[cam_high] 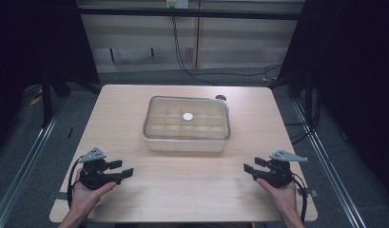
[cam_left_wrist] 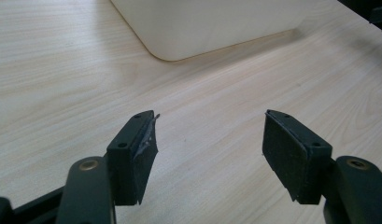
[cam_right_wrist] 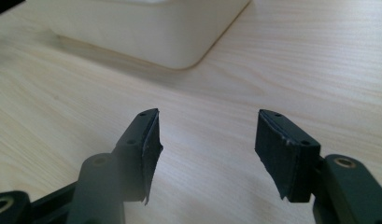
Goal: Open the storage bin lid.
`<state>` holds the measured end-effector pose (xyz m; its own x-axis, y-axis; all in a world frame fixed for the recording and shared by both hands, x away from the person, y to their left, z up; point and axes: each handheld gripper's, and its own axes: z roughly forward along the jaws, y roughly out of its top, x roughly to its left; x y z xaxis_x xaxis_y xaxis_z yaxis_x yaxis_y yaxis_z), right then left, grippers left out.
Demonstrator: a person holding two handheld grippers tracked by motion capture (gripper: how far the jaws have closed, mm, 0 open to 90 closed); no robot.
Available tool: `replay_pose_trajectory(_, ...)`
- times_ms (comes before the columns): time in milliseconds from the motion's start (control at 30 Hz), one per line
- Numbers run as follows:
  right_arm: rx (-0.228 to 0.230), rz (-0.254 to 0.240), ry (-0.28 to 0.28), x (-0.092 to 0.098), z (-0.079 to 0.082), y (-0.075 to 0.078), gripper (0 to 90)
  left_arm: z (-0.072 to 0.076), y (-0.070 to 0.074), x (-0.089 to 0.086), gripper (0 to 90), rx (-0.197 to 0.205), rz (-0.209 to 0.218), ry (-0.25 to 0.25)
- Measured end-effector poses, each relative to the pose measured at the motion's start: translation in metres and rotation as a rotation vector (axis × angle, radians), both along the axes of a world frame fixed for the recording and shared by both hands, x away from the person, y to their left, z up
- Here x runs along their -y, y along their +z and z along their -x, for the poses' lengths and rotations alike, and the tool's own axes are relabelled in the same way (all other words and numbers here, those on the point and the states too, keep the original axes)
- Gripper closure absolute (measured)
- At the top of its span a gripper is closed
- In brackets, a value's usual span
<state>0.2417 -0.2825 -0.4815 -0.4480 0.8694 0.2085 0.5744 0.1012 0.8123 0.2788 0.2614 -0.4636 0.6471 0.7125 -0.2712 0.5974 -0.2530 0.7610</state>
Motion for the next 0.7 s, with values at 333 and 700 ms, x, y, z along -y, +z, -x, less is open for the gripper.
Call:
replay_pose_trajectory(333, -0.035, -0.031, 0.036, 0.0, -0.006, -0.001, 39.4, -0.003, -0.001, 0.002, 36.8, -0.023, 0.016, 0.002)
replay_pose_trajectory(700, -0.058, -0.028, 0.062, -0.011, -0.01, 0.016, 41.0, -0.006, 0.012, 0.018, 36.9, -0.004, 0.013, -0.047)
